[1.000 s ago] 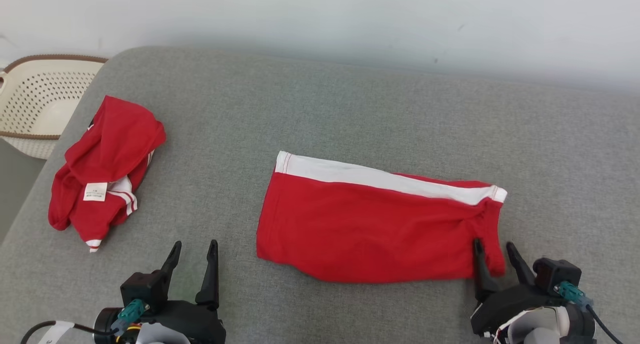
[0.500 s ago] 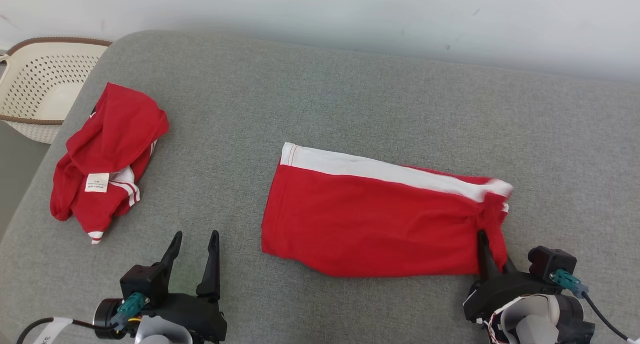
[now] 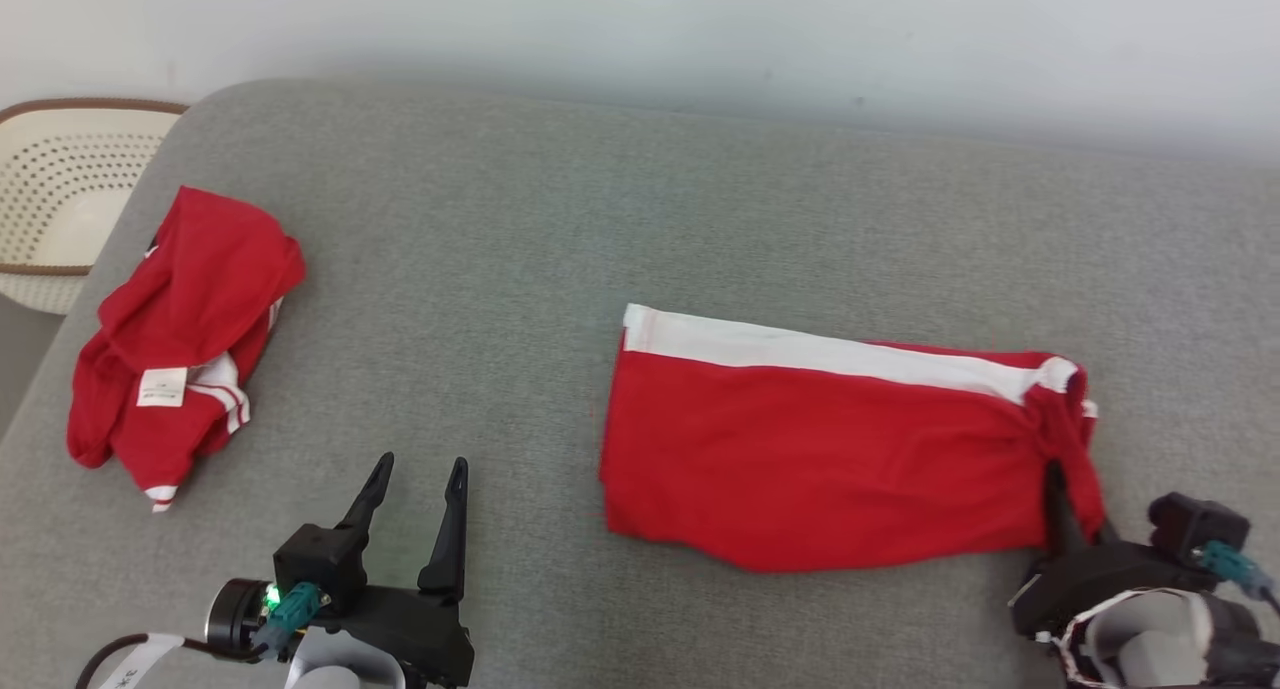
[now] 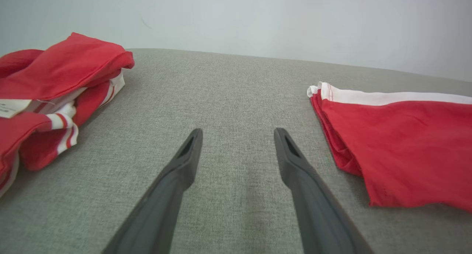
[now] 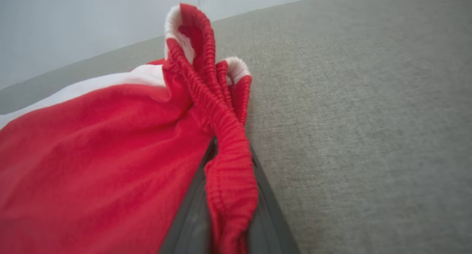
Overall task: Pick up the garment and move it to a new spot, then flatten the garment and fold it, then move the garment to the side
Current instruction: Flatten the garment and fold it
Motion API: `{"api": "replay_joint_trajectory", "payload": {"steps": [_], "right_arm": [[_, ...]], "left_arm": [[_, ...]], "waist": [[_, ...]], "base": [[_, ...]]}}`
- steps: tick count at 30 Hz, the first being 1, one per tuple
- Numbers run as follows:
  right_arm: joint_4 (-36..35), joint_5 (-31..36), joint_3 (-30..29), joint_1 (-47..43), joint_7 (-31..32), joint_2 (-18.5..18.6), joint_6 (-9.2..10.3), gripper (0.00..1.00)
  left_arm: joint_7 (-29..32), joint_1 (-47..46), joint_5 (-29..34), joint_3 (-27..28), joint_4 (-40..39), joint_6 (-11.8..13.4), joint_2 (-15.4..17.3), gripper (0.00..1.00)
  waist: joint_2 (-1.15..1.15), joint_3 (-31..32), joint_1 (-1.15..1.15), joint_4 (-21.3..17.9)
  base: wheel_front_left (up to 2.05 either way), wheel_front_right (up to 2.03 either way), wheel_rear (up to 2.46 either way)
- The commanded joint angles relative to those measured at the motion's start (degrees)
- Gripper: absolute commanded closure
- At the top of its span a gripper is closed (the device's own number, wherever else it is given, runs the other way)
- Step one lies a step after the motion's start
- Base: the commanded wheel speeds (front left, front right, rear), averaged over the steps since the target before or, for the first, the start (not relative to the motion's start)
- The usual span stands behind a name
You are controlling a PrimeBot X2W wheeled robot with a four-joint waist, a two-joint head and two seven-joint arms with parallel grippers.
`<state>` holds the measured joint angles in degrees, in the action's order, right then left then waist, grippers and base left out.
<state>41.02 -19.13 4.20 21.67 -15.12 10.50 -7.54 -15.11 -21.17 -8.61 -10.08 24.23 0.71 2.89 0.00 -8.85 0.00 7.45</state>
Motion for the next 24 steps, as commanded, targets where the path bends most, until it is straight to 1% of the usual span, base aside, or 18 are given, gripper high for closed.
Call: {"api": "replay_joint_trajectory", "payload": {"steps": [1, 7, 10, 13, 17, 21, 24], "right_arm": [[0.17, -0.17, -0.39, 0.27, -0.01, 1.81, 0.10, 1.00], [-0.17, -0.88, -1.27, 1.38, -0.01, 4.53, 0.09, 1.00], [-1.66, -1.40, 0.52, 2.11, -0.01, 4.23, 0.09, 1.00], [-3.73, -2.83, 5.32, 2.39, -0.01, 2.98, 0.07, 1.00], [-7.06, -6.26, 13.36, 2.46, -0.01, 1.60, 0.08, 1.00], [-10.53, -8.58, 21.24, 3.50, -0.01, 1.24, 0.07, 1.00], [-12.00, -10.29, 24.16, 3.59, -0.01, 0.95, 0.07, 1.00]], "left_arm": [[-0.08, 0.83, 0.36, -0.22, -0.09, 0.32, 0.02, 0.00], [-0.08, 1.43, 1.11, 0.01, 0.16, 0.44, 0.02, 0.00], [-0.07, 1.57, 0.90, 0.18, 0.36, 0.39, 0.02, 0.00], [-0.07, 1.69, 0.63, 0.02, 0.57, 0.43, 0.02, 0.00], [-0.07, 2.05, 1.59, -0.56, 1.65, 0.18, 0.02, 0.00], [-0.07, 2.42, 0.99, -0.75, 2.55, 0.02, 0.02, 0.00], [-0.07, 2.61, 0.68, -0.90, 2.75, 0.00, 0.02, 0.00]], "waist": [[0.00, 0.29, 0.00, -1.45], [0.00, 0.67, 0.00, -4.22], [0.00, 0.84, 0.00, -5.43], [0.00, 0.92, 0.00, -6.33], [0.00, 1.11, 0.00, -7.07], [0.00, 1.49, 0.00, -6.94], [0.00, 1.73, 0.00, -6.50]], "base": [[0.00, 0.00, 0.00], [0.00, 0.00, 0.00], [0.00, 0.00, 0.00], [0.00, 0.00, 0.00], [0.00, 0.00, 0.00], [0.00, 0.00, 0.00], [0.00, 0.00, 0.00]]}}
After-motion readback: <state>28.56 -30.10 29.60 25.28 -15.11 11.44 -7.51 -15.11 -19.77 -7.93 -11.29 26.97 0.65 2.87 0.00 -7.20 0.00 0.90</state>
